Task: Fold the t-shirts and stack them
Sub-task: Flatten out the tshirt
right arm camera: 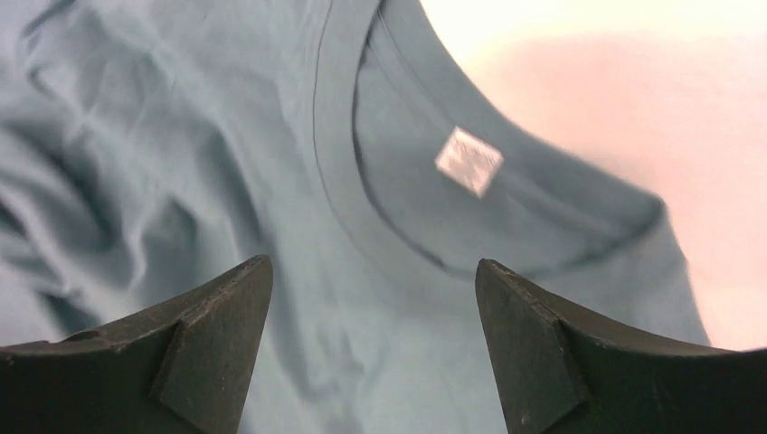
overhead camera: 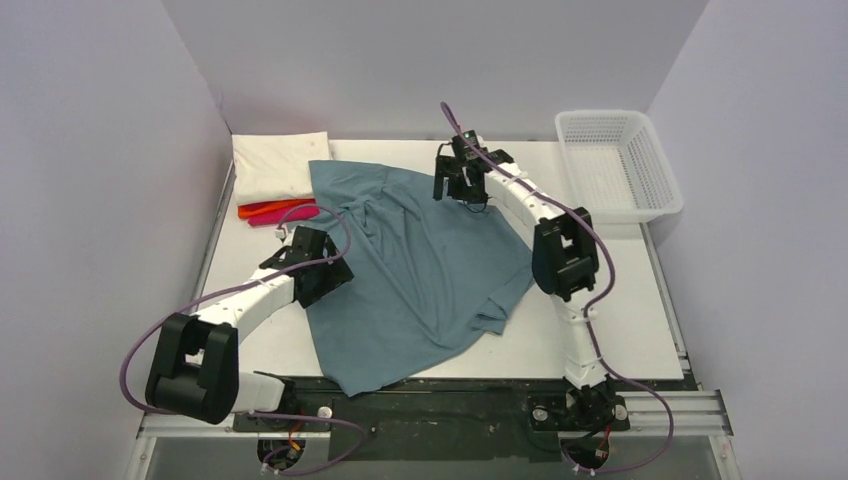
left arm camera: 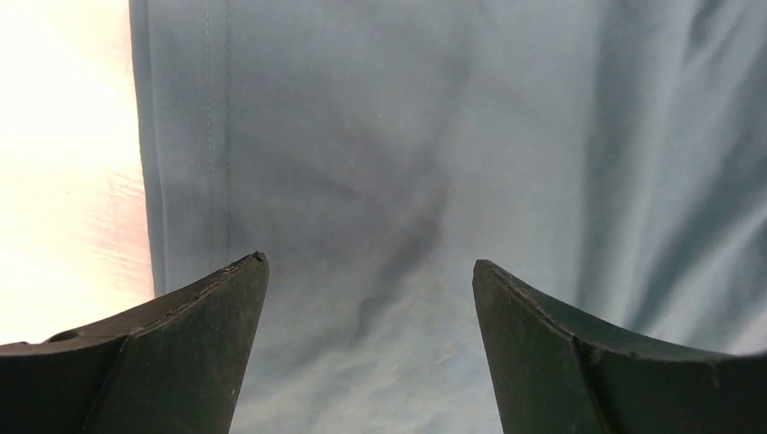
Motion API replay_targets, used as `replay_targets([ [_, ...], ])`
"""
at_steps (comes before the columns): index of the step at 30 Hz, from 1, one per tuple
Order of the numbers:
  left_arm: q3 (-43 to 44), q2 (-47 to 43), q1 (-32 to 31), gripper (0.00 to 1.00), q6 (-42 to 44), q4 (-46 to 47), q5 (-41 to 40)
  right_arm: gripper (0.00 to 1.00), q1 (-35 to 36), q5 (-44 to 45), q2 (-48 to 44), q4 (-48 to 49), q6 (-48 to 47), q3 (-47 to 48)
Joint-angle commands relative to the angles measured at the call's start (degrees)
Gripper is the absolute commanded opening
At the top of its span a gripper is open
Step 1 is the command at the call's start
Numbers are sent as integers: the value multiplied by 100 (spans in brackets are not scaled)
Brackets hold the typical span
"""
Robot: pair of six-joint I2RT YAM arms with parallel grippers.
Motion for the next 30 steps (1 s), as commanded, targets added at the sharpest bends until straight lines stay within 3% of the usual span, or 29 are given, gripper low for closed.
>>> replay_targets([
  [1, -54, 194, 70, 94, -243, 878, 143, 77, 44, -4, 983, -594, -45, 1255],
  [5, 15, 640, 334, 94, -232, 965, 167, 76, -1, 1, 1452, -598, 118, 1666],
  [9, 122, 935, 521, 94, -182, 912, -14, 76, -192, 353, 1258, -542, 242, 1046],
  [13, 423, 1109, 635, 94, -20, 656, -155, 75, -613, 681, 643, -449, 498, -214],
  [21, 1115, 1487, 662, 94, 334, 454, 200, 74, -1611, 1379, -1520, 176, 1257, -3854],
  [23, 1283, 1542, 558, 94, 562, 584, 504, 73, -1685, 1670, -2336, 241, 1424, -4576],
  [30, 1769, 1516, 67, 94, 632, -251, 76, 75, -1598, 1956, -4076, -189, 2286, -6389],
])
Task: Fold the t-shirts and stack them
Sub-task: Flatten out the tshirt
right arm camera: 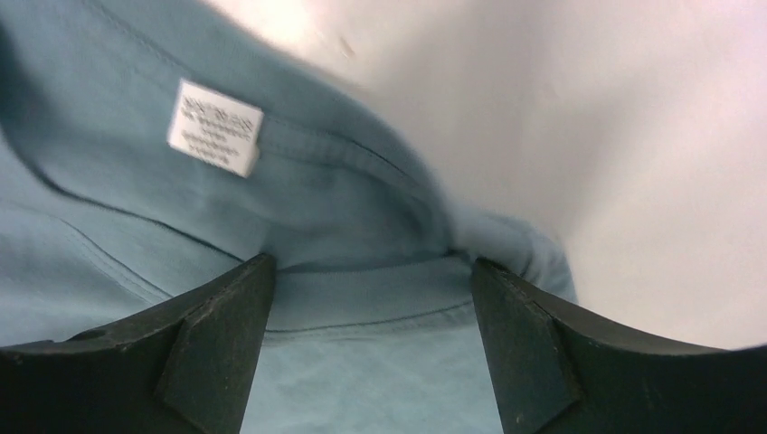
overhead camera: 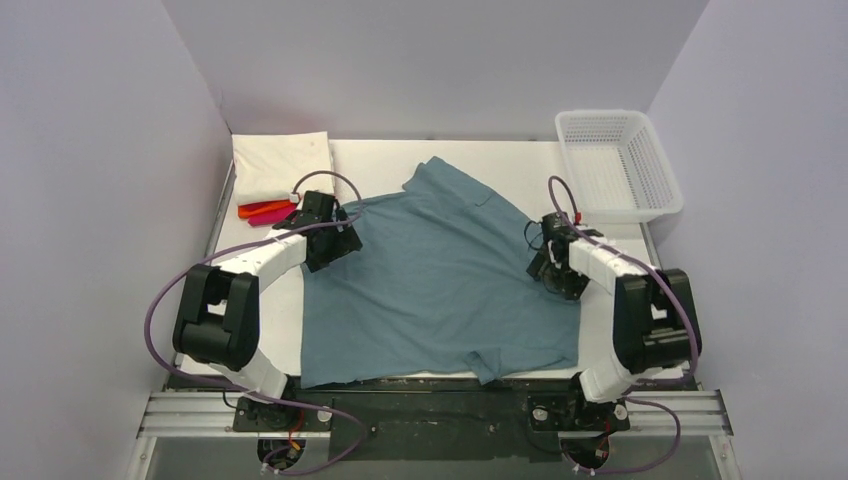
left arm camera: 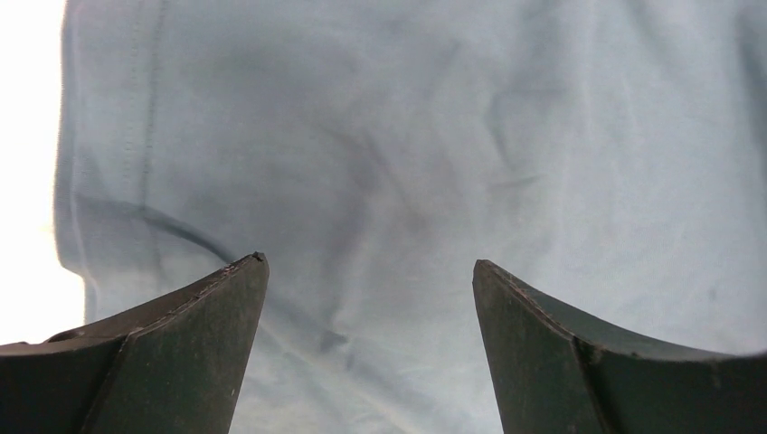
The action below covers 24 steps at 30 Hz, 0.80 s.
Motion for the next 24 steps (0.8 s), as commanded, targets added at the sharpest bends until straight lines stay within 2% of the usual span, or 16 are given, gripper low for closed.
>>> replay_targets([
  [1, 300, -198, -182, 94, 51, -605, -216, 75, 270, 509, -1228, -575, 891, -966],
  [5, 128, -571, -171, 94, -61, -865, -450, 76, 888, 745, -2077, -1014, 1044, -1136],
  [10, 272, -847, -119, 95, 39, -797, -640, 78, 1140, 693, -2050, -971, -15, 103],
  [12, 522, -776, -57, 95, 103, -640, -555, 79, 1127, 586, -1619, -828, -594, 822],
  [15, 770, -390, 66, 95, 177, -241, -313, 80, 1108, 151, -444, -619, -1113, 1889],
  [20, 1459, 551, 252, 95, 364, 11, -192, 79, 1078, -719, 1703, -446, -1206, 3961],
  [24, 1997, 1249, 356, 95, 549, 133, -173, 78, 1071, -980, 2840, -499, -1191, 5174],
])
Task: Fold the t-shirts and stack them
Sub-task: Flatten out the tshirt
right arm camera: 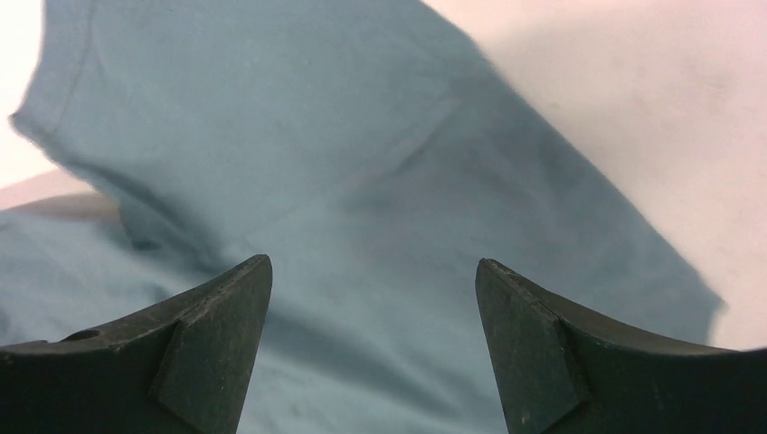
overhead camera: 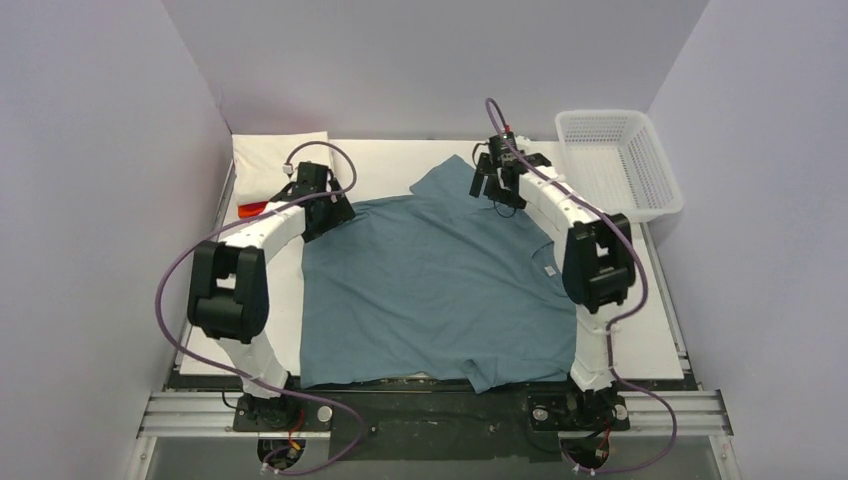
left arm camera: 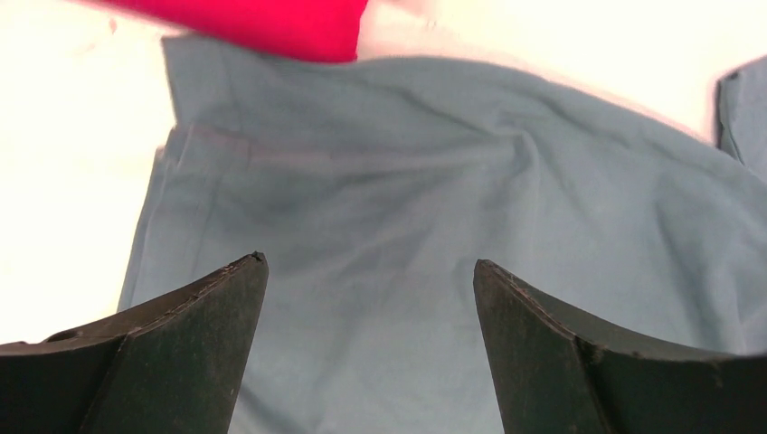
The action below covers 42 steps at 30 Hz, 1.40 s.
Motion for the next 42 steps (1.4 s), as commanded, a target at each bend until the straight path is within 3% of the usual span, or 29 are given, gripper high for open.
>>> replay_targets([
  [1, 677, 657, 127, 95, 336, 350, 137, 78, -25, -419, 896, -264, -167, 1116],
  [5, 1237, 1231, 166, 95, 466, 235, 169, 78, -116, -436, 1479, -397, -6, 1482],
  [10, 1367, 1635, 153, 95, 472, 195, 386, 77, -431, -482, 1661, -423, 317, 1091],
  [16, 1439, 1771, 2, 95, 545, 304, 640, 76, -808, -256, 1397, -515, 428, 403],
  [23, 2434, 2343, -318, 95, 822, -173, 707, 74, -1409, 77, 1026, -750, 409, 40],
  [27, 3185, 2802, -485, 95, 905, -563, 669, 74, -1657, 41, 1115, -972, 358, 188],
  [31, 3825, 3156, -515, 95, 895, -857, 663, 68, -1799, -4, 1255, -1170, 388, 374],
  [36, 4708, 3449, -450, 95, 1044, -1370, 571, 70, -1816, 362, 1308, -1414, 214, 688],
  [42, 5077, 3345, -366, 95, 1225, -1524, 25, 70, -1795, 442, 1285, -1433, 36, 971],
])
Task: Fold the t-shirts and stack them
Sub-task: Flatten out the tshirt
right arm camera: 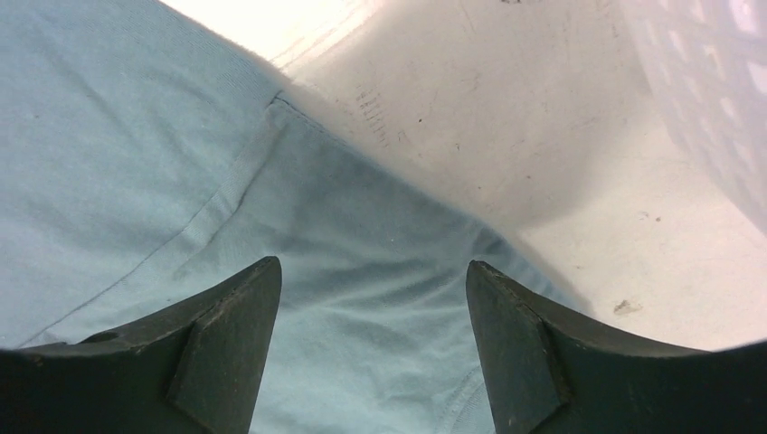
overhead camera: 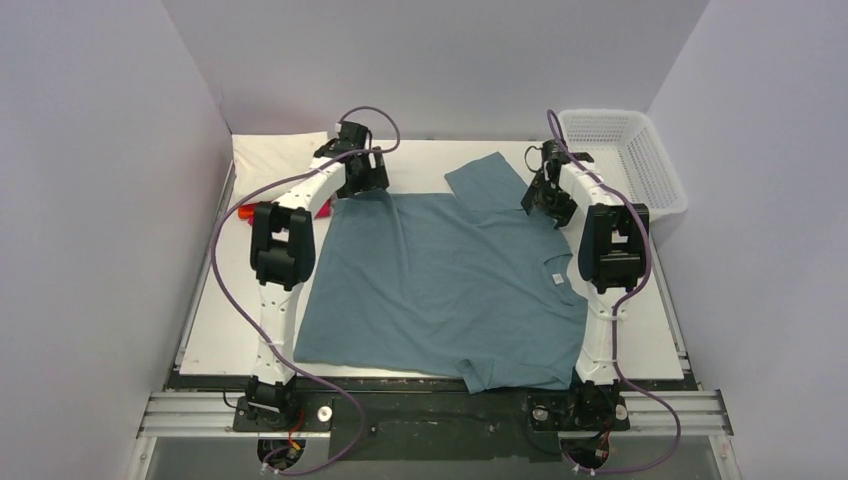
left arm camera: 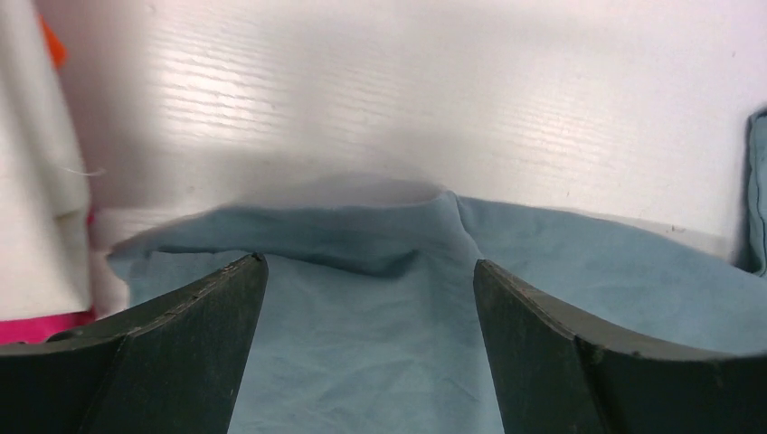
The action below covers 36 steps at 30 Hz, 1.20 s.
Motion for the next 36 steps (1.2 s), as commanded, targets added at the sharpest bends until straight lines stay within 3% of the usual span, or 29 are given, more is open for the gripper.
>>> replay_targets([
  [1, 564, -31, 199, 95, 134, -303, -452, 71, -179, 609, 20, -393, -257, 447],
  [10, 645, 237, 246, 95, 203, -35, 669, 72, 340, 401, -305, -92, -1216, 696],
  [17, -303, 12, 168, 95, 181, 303, 526, 73, 894, 413, -628, 353, -1120, 222],
  [24, -293, 296, 167, 95, 108, -39, 446, 73, 1054, 198, -624, 510, -903, -375],
  [31, -1403, -520, -257, 95, 400, 314, 1175, 73, 957, 245, -566, 410, -701, -753],
  [34, -1550, -497, -551, 95, 450, 294, 792, 73, 909, 176, -542, 392, -722, -801],
  [36, -1200, -264, -596, 95, 374, 24, 309, 73, 897, 157, -512, 357, -739, -792],
])
